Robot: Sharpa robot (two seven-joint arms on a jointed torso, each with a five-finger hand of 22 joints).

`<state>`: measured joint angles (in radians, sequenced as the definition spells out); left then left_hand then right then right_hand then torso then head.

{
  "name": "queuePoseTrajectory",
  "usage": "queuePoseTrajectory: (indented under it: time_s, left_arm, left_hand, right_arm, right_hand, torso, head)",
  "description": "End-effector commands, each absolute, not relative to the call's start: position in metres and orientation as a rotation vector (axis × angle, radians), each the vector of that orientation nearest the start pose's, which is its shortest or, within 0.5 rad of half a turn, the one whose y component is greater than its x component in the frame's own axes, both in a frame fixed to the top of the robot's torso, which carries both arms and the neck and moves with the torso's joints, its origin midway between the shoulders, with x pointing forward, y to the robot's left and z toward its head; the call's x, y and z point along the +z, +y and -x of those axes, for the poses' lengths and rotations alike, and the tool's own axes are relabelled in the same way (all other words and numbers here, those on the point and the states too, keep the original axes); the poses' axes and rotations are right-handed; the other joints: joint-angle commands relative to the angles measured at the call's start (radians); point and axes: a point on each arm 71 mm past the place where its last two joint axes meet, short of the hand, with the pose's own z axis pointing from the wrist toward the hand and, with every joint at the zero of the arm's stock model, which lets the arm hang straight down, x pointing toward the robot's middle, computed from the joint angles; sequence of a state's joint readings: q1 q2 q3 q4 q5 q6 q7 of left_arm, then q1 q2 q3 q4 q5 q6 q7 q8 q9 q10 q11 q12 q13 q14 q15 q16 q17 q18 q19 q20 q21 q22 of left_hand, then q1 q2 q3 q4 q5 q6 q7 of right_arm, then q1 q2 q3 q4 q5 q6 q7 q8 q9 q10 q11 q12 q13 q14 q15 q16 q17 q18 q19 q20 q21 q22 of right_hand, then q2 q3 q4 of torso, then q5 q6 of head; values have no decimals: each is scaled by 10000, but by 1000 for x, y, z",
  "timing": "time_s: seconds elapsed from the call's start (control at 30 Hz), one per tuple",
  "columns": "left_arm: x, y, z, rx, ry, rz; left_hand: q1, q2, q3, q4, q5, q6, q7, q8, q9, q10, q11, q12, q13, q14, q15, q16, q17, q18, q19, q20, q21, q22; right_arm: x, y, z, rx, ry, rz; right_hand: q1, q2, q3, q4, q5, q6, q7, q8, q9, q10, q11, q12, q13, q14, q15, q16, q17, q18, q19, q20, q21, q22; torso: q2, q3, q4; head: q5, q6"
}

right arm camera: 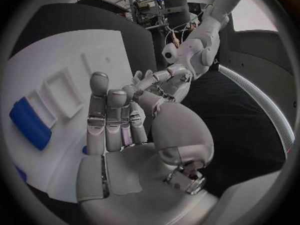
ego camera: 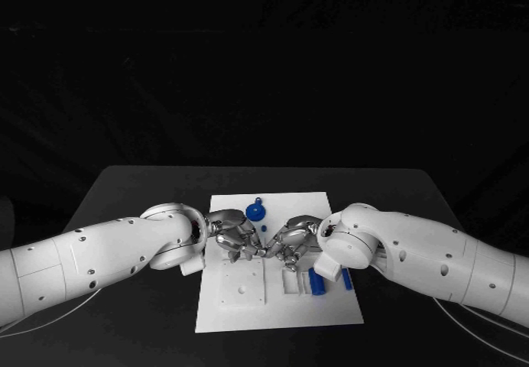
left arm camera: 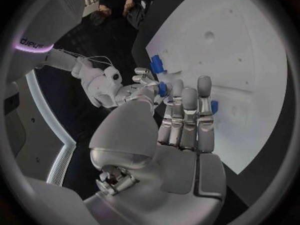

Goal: Assemble the parts on the task board

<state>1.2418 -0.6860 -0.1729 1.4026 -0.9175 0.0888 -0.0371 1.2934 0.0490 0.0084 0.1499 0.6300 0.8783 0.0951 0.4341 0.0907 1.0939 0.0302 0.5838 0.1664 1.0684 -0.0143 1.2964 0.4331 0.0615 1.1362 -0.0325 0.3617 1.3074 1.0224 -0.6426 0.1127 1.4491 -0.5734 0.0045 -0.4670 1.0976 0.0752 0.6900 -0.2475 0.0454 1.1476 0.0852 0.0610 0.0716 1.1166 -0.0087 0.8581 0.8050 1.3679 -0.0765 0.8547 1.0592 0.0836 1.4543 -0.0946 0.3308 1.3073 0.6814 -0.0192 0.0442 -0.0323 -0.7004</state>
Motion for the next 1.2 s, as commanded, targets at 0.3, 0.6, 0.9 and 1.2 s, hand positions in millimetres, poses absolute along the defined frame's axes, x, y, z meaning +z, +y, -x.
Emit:
queuePoseTrajectory:
  time_s: [0.3,0.6,0.9,1.2]
  left_arm:
    - [-240,143,-474,-10664,22538,287]
    - [-241,144,-473,-10457,22705,41]
    - [-241,145,-474,-10224,22646,-106]
    - [-242,145,-474,-10070,22610,-156]
  left_hand:
    - [-92,197,224,-232,52,345,-6,-618,512,233,0,-289,92,10,-76,67,4,-18,-63,-96,166,169]
    - [-126,201,267,-169,17,807,-159,-779,711,597,-141,-108,253,100,-179,185,53,-59,-23,-173,264,185]
    - [-139,129,163,-28,-28,1093,-358,-1141,2983,712,-300,172,730,194,-284,442,170,-153,-60,-313,723,174]
    - [-171,79,124,119,-31,884,-434,-911,4243,681,-309,319,820,222,-321,524,148,-159,-74,-330,839,170]
  right_arm:
    - [-261,-124,-459,10102,24324,-7637]
    - [-261,-124,-458,10090,24317,-7647]
    - [-261,-123,-458,10112,24329,-7623]
    - [-261,-123,-458,10115,24330,-7621]
  right_hand:
    - [19,120,6,-40,27,62,10,30,2,15,-52,55,-13,56,1,49,15,118,-18,-42,35,314]
    - [21,124,0,-53,27,65,11,30,2,23,-52,47,-25,59,-1,43,26,118,-14,-44,49,315]
    - [21,124,0,-53,27,65,11,30,2,23,-52,47,-25,59,-1,43,26,118,-14,-44,49,315]
    - [21,124,0,-53,27,65,11,30,2,23,-52,47,-25,59,-1,43,26,118,-14,-44,49,315]
  torso:
    - [1,-4,-2]
    - [-1,0,2]
    - [0,1,-1]
    - [2,0,0]
  head:
    - [16,8]
    - [14,6]
    - [24,-23]
    - [8,-44]
